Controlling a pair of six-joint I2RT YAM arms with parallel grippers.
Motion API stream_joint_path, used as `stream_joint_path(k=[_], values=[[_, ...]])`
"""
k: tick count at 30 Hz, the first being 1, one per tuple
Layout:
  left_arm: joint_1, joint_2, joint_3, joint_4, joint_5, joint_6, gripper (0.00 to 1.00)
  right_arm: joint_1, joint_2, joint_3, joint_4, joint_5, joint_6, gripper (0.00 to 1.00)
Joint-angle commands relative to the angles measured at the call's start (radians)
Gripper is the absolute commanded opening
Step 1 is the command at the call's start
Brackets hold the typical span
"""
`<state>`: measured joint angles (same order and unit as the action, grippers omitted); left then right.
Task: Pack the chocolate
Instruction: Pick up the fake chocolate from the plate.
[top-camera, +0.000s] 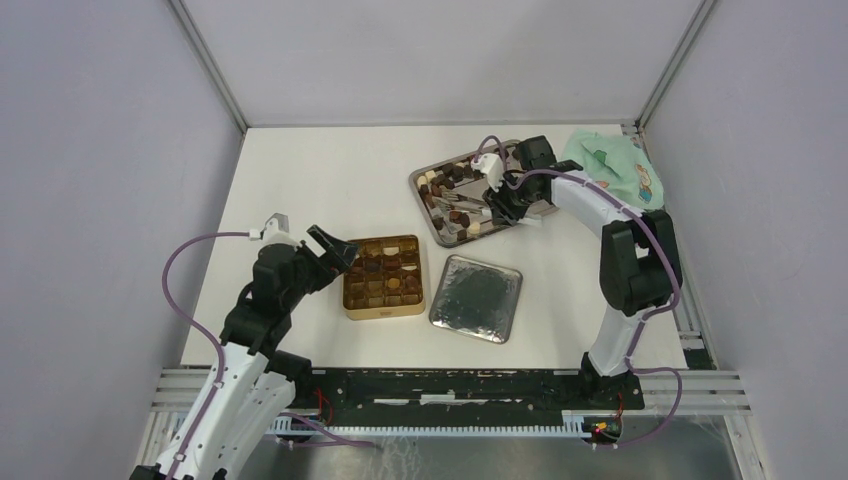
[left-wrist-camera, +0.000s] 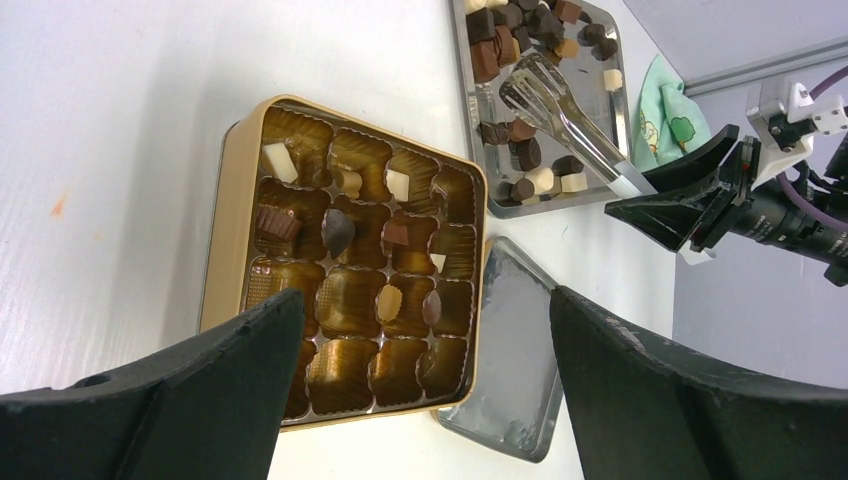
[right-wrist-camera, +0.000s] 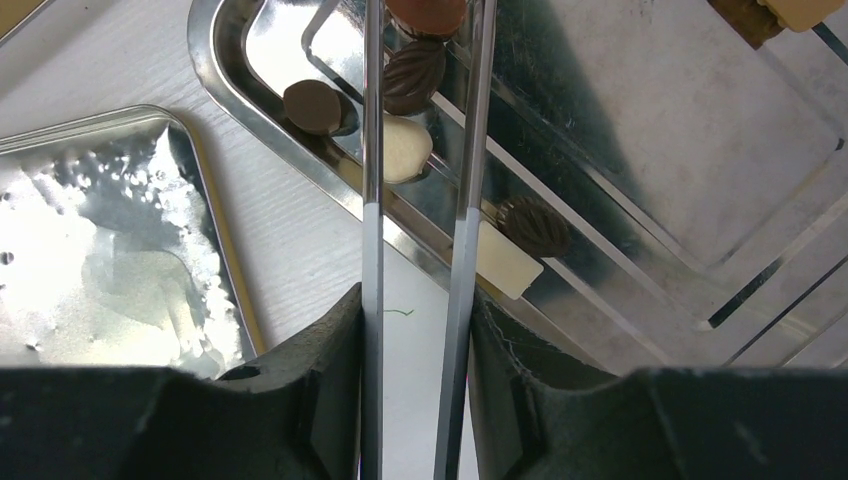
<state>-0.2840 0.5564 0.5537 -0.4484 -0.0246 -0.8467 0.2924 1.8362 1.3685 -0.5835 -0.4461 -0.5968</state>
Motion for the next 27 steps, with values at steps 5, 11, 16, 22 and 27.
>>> stream_joint_path(k=[5,11,16,22,27], values=[[-0.002,-0.002,0.002,0.016,-0.011,-0.031,0.97,0.008,0.032,0.064,0.031,-0.016,0.038,0.42],[-0.002,-0.008,0.0,0.016,-0.011,-0.032,0.97,0.018,0.04,0.064,0.035,-0.028,0.051,0.42],[-0.003,-0.008,0.0,0.017,-0.011,-0.032,0.97,0.032,0.052,0.075,0.037,-0.017,0.063,0.42],[-0.002,-0.01,0.002,0.015,-0.011,-0.032,0.97,0.043,0.076,0.097,0.047,0.044,0.092,0.42],[-0.003,-0.009,0.004,0.014,-0.011,-0.032,0.96,0.042,0.103,0.131,0.043,0.095,0.112,0.42]])
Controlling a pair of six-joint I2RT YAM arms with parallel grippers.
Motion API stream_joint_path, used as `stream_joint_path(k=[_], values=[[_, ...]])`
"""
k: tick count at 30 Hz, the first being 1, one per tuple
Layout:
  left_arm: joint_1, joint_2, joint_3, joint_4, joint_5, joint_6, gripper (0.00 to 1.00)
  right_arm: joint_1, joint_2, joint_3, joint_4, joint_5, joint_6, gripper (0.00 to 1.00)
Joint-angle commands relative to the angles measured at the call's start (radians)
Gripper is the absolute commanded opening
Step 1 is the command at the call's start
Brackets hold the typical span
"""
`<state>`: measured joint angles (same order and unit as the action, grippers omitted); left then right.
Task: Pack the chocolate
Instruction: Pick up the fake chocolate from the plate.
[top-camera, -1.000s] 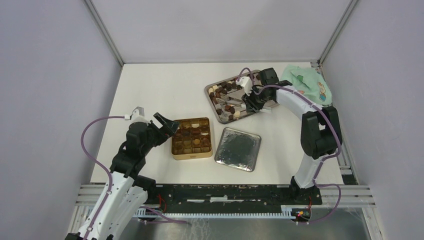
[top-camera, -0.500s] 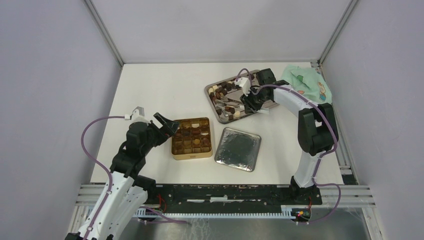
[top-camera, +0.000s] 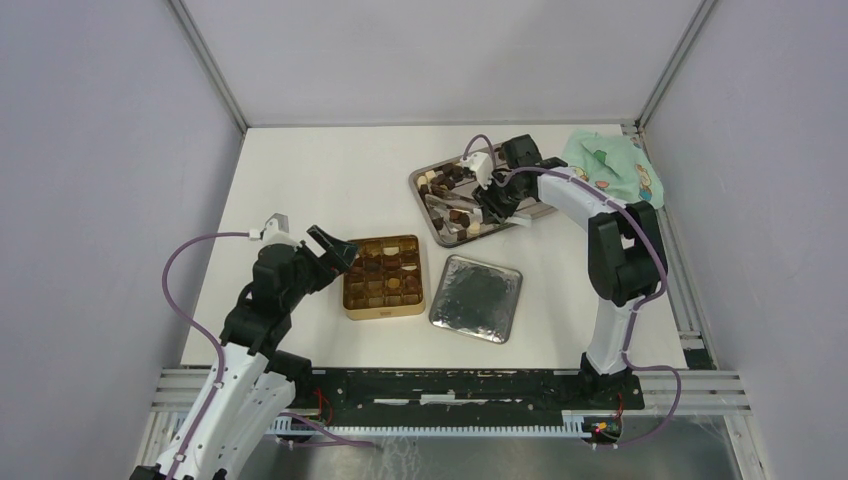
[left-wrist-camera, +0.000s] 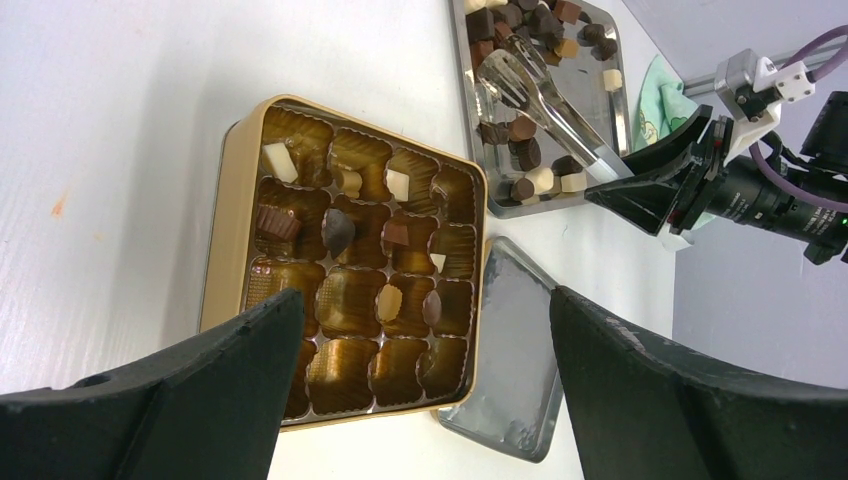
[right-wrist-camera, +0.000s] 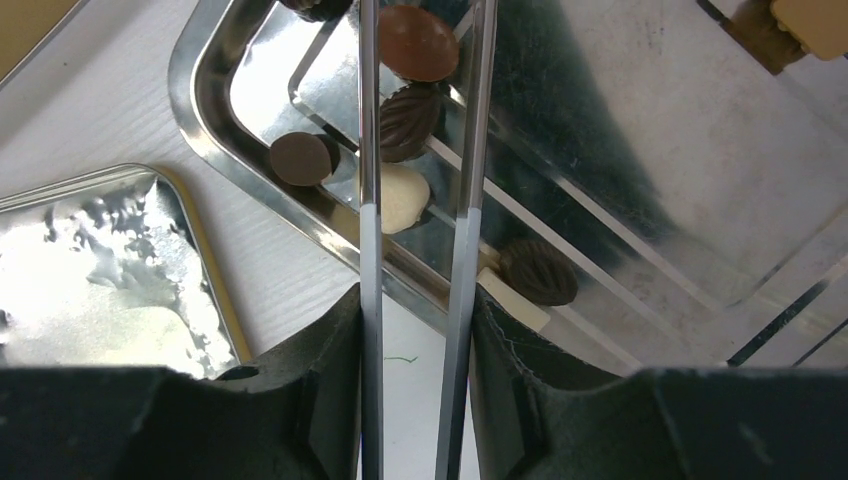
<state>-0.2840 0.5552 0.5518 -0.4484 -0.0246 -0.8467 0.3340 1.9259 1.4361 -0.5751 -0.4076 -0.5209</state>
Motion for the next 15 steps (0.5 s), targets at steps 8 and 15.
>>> stream_joint_path(k=[8,15], values=[[-0.002,-0.006,0.004,0.015,-0.009,-0.032,0.97,0.0,0.008,0.063,0.04,0.089,0.037,0.34],[-0.003,-0.002,0.005,0.014,-0.008,-0.029,0.97,0.0,0.009,0.066,0.026,0.069,0.012,0.3]])
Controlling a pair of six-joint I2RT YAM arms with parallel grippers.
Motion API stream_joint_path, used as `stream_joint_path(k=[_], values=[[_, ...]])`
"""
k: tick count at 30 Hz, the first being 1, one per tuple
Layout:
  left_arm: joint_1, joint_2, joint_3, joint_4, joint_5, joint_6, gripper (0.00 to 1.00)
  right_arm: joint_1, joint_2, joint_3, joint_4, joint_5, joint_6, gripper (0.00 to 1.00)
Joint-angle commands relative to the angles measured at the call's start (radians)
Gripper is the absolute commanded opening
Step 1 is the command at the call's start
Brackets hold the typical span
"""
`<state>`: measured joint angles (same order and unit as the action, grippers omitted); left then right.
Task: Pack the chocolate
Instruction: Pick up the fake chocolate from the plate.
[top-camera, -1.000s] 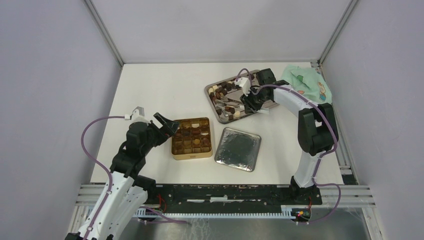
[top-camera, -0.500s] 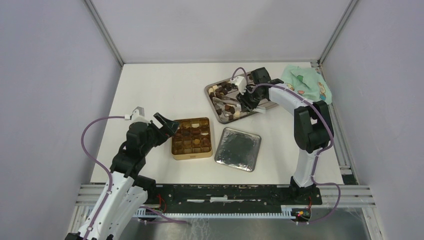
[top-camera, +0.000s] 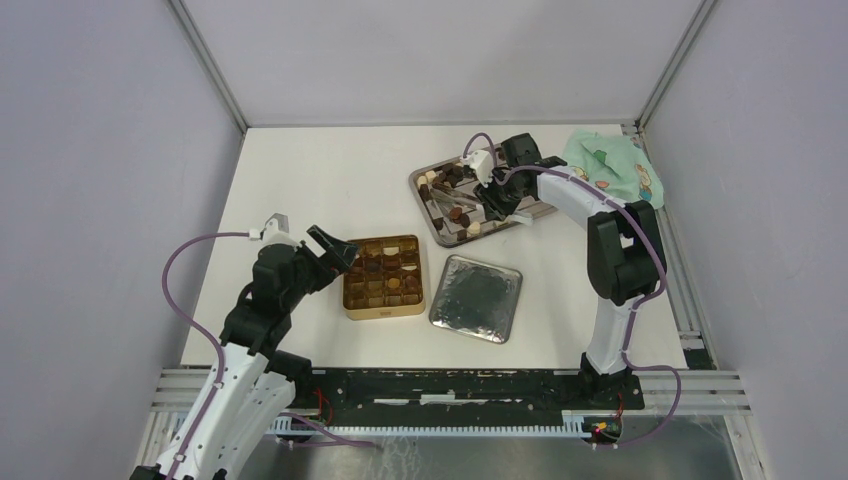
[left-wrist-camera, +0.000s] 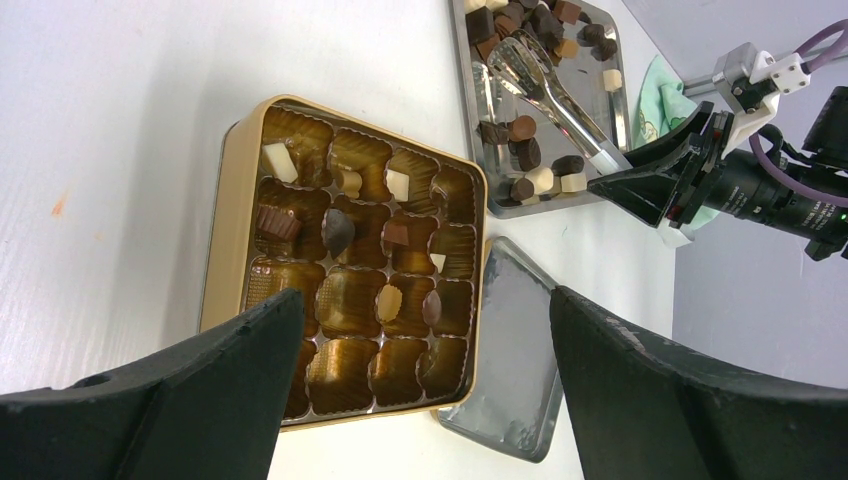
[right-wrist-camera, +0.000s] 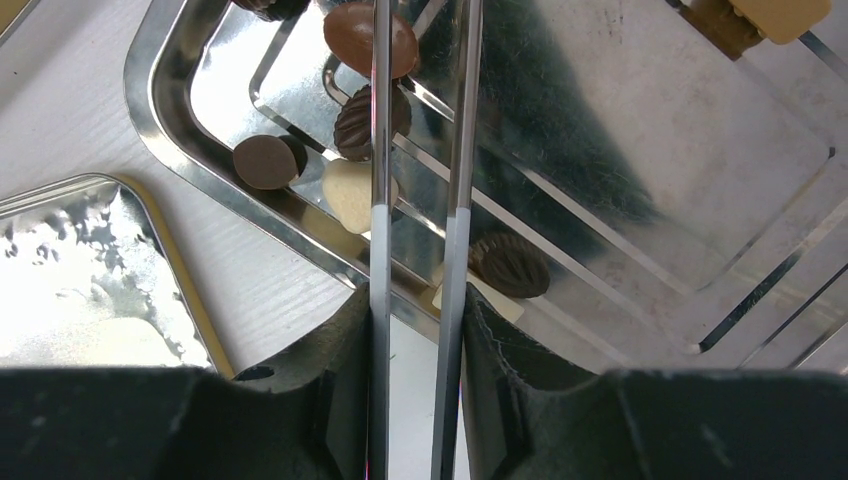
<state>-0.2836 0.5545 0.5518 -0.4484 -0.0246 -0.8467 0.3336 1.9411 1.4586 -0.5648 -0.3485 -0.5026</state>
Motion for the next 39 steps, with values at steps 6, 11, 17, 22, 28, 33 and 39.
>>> stream_joint_path(k=[6,11,17,22,28,33,39], values=[[-0.003,-0.004,0.005,0.01,-0.01,-0.029,0.96,-0.001,-0.038,0.02,0.019,-0.011,-0.033,0.08],[-0.003,-0.005,0.005,0.005,-0.014,-0.028,0.96,-0.019,-0.106,-0.027,0.045,-0.031,-0.035,0.0],[-0.002,0.001,0.005,0.005,-0.012,-0.026,0.96,-0.047,-0.17,-0.079,0.058,-0.087,-0.036,0.0],[-0.003,0.011,0.003,0.001,-0.011,-0.025,0.96,-0.07,-0.22,-0.118,0.07,-0.133,-0.036,0.0],[-0.003,0.065,0.026,-0.025,-0.022,0.01,0.96,-0.091,-0.277,-0.155,0.069,-0.242,-0.041,0.0],[-0.003,0.224,0.141,-0.117,-0.078,0.102,0.95,-0.092,-0.329,-0.198,0.072,-0.333,-0.056,0.0],[-0.002,0.401,0.22,-0.122,-0.114,0.207,0.85,-0.091,-0.384,-0.239,0.056,-0.424,-0.069,0.0]])
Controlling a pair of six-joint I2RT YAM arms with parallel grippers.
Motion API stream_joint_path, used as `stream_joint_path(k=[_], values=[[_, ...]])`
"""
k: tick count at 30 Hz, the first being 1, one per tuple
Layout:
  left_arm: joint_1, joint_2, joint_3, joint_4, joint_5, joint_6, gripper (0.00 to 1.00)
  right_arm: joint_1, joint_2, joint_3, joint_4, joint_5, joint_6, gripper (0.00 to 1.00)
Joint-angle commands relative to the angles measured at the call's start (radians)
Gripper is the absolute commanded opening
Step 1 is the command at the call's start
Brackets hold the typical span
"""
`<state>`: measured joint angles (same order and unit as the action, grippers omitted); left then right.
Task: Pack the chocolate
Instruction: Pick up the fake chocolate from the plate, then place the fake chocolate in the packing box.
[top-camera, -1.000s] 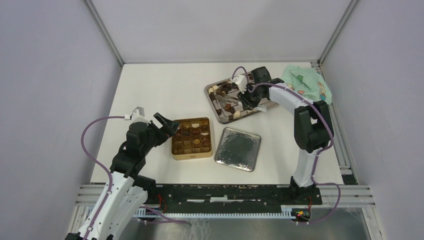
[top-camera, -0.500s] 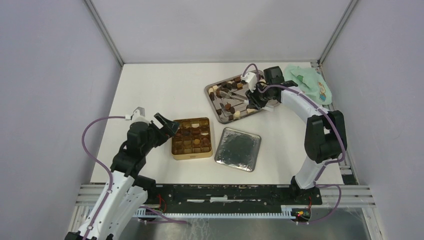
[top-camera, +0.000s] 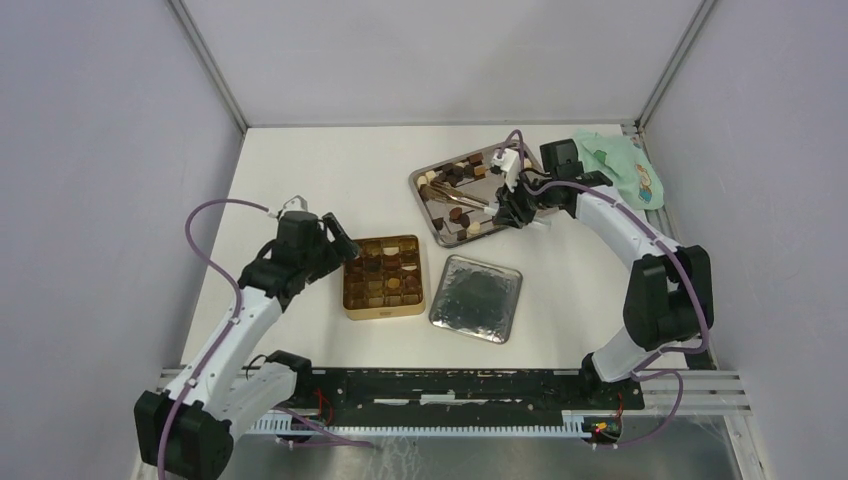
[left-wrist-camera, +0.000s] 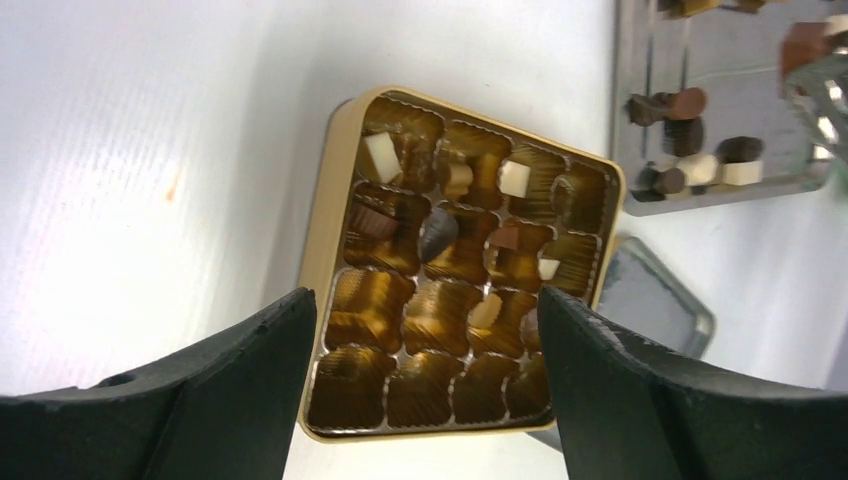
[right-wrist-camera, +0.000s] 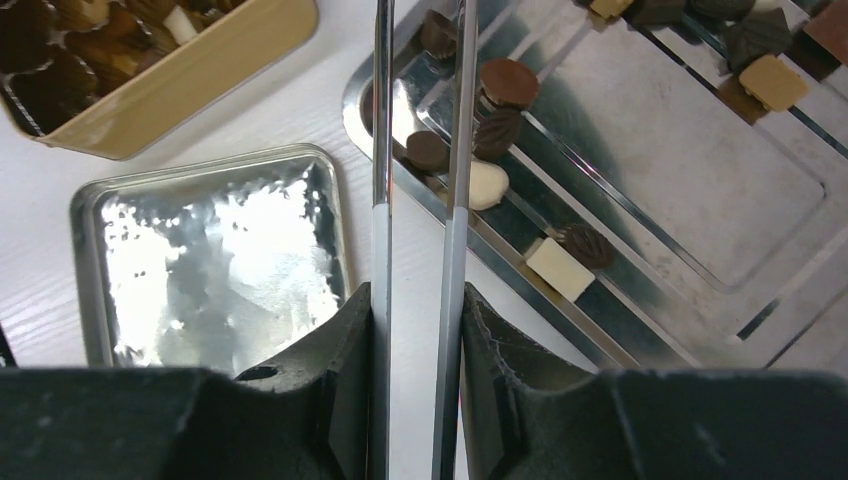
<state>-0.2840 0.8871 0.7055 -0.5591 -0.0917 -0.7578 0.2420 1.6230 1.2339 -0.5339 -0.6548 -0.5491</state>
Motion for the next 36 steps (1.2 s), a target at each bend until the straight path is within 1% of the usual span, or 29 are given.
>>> stream_joint_path(k=[1,6,11,14,19,27,36], values=[[-0.002,0.103,0.079,-0.007,-0.049,0.131,0.82,0.0,-0.073,-0.021,0.022,-0.129,-0.026,0.0],[-0.001,0.24,0.121,0.008,-0.058,0.194,0.65,0.0,-0.108,-0.066,0.022,-0.143,-0.03,0.0],[0.004,0.365,0.165,0.025,-0.076,0.26,0.51,-0.001,-0.121,-0.084,0.019,-0.15,-0.032,0.0],[0.009,0.431,0.189,0.041,-0.076,0.287,0.45,0.0,-0.121,-0.084,0.018,-0.156,-0.03,0.0],[0.026,0.518,0.226,0.067,-0.075,0.317,0.41,0.0,-0.126,-0.083,0.016,-0.162,-0.03,0.0],[0.06,0.613,0.235,0.099,-0.03,0.356,0.31,0.0,-0.148,-0.09,0.009,-0.167,-0.032,0.0],[0.06,0.621,0.222,0.14,-0.005,0.354,0.03,0.001,-0.163,-0.073,-0.015,-0.197,-0.044,0.0]])
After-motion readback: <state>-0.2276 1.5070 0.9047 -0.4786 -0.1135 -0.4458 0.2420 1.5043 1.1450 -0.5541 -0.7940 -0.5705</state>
